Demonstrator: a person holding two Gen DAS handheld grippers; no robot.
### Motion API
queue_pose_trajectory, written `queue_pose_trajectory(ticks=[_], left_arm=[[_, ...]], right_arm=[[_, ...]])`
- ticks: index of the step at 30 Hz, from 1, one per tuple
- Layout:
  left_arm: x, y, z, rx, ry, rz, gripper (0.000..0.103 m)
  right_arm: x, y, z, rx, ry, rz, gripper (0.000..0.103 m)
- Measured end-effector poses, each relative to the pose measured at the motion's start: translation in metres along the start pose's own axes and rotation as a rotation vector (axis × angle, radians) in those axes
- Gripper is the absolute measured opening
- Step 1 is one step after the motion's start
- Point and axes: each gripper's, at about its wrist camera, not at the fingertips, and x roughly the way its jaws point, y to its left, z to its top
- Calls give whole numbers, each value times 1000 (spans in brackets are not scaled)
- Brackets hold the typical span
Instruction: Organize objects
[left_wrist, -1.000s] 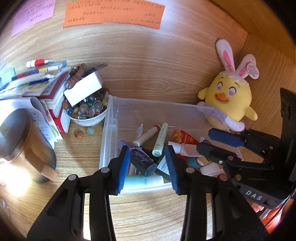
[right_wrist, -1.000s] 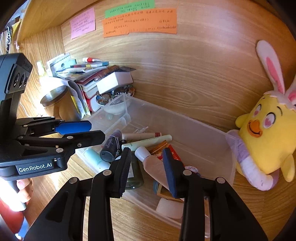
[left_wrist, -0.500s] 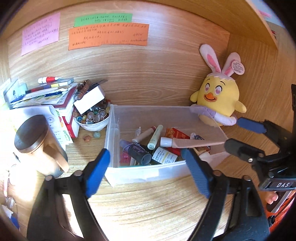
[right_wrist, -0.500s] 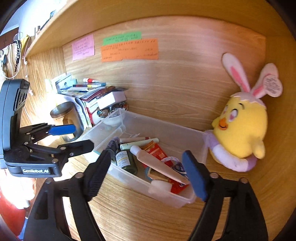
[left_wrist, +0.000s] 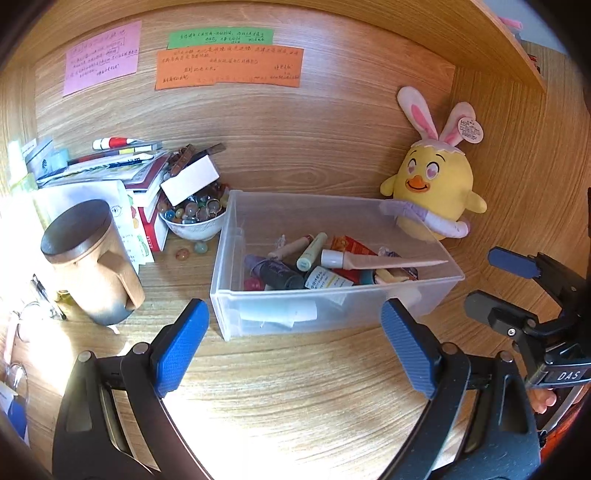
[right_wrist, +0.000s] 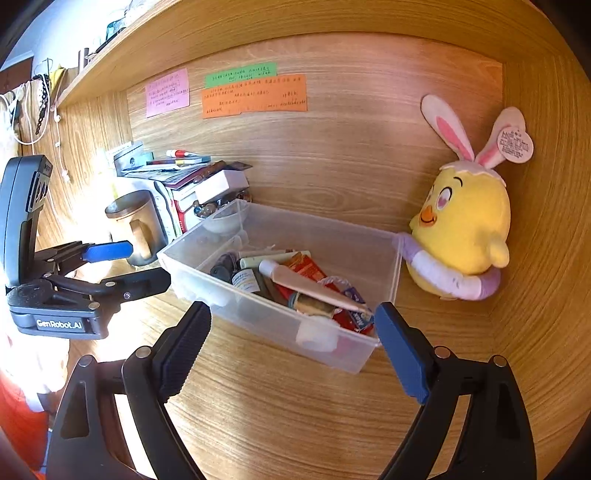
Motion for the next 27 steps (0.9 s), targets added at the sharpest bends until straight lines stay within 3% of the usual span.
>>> queue_pose_trajectory(ticks=[27], left_arm=[[1, -9, -7, 8, 19, -2, 97]], right_arm=[[-3, 7, -2, 5, 5, -2, 89]])
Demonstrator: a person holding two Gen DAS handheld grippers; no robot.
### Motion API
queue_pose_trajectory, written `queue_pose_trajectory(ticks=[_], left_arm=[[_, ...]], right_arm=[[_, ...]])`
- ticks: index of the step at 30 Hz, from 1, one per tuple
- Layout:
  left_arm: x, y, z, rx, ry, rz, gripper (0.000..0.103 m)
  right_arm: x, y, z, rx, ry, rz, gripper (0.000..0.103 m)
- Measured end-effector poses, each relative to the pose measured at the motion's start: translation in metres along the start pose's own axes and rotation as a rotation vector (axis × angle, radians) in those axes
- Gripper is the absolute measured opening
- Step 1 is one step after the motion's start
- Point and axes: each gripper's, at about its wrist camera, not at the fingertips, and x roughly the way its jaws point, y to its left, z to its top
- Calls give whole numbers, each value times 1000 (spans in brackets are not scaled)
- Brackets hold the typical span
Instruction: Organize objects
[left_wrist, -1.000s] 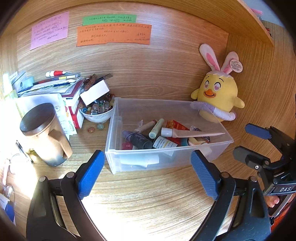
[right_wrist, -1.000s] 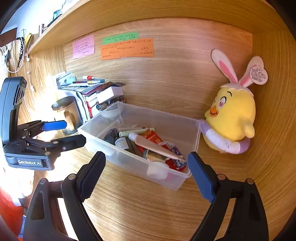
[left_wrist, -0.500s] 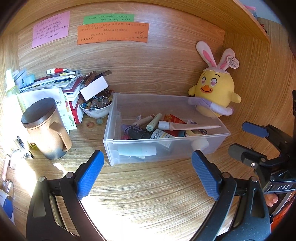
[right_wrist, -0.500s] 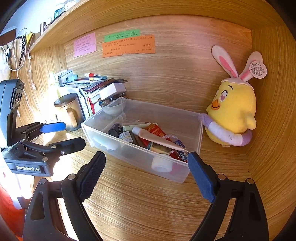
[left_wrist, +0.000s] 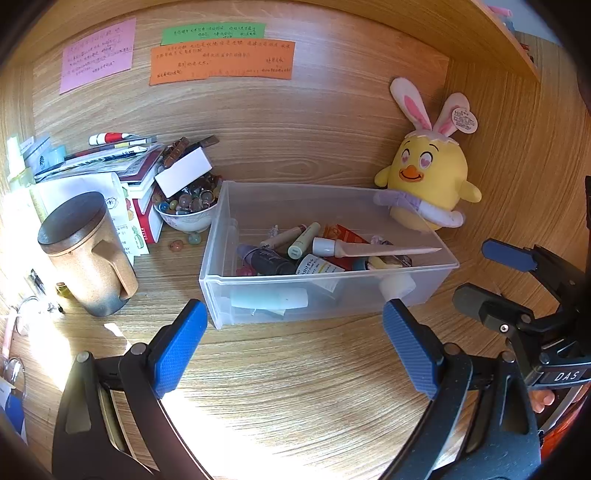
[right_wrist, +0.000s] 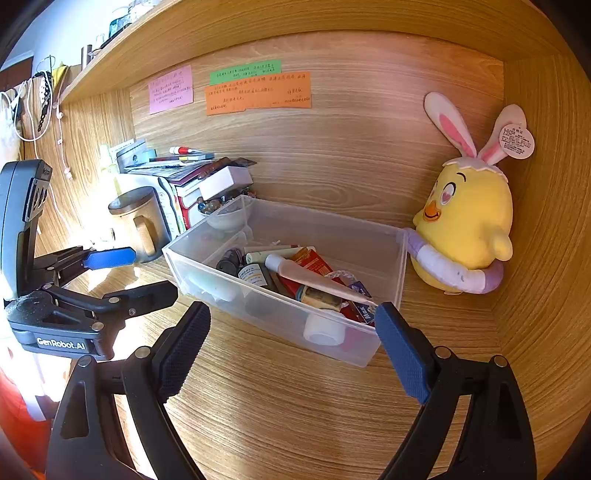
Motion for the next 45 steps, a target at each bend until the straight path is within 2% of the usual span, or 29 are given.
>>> queue_pose_trajectory(ticks=[30, 45], left_arm=[[-2, -7, 3, 9, 3, -13, 97], [-3, -9, 2, 14, -2, -33, 97]], right_arm=[[2, -6, 0, 26, 7, 2, 91], [0, -6, -2, 38, -6, -13, 98]])
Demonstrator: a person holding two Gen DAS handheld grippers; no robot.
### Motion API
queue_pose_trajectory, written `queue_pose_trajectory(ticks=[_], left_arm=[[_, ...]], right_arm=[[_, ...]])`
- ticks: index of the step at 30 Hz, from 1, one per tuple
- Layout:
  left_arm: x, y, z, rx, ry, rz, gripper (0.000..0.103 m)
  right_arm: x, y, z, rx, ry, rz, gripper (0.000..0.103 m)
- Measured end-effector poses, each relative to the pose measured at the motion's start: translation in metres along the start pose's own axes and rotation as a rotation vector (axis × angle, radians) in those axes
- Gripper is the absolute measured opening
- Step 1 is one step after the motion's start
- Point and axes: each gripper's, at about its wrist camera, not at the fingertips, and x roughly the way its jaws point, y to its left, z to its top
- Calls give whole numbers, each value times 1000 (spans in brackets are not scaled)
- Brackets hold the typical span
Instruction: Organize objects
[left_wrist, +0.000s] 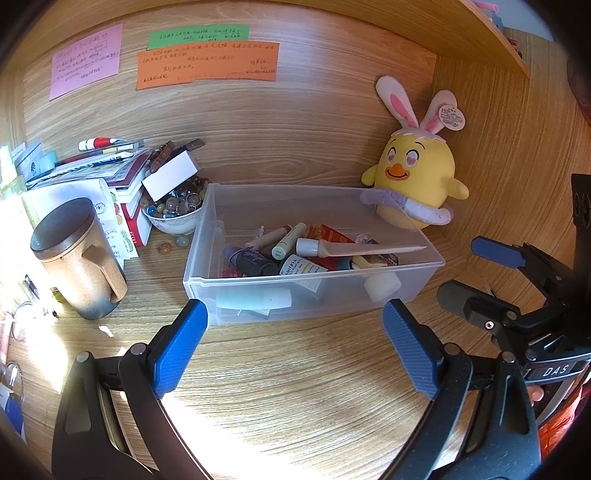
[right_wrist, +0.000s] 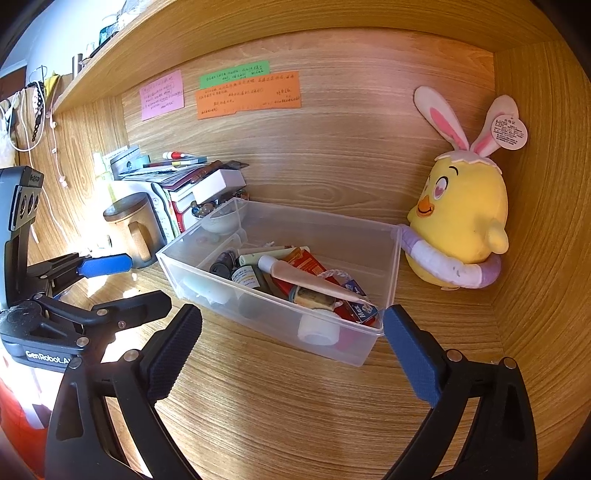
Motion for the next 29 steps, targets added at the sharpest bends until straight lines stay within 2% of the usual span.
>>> queue_pose_trajectory(ticks=[29], left_arm=[[4, -1, -3, -2, 18, -17, 99]], right_arm=[[4, 0, -2, 7, 14, -9, 100]])
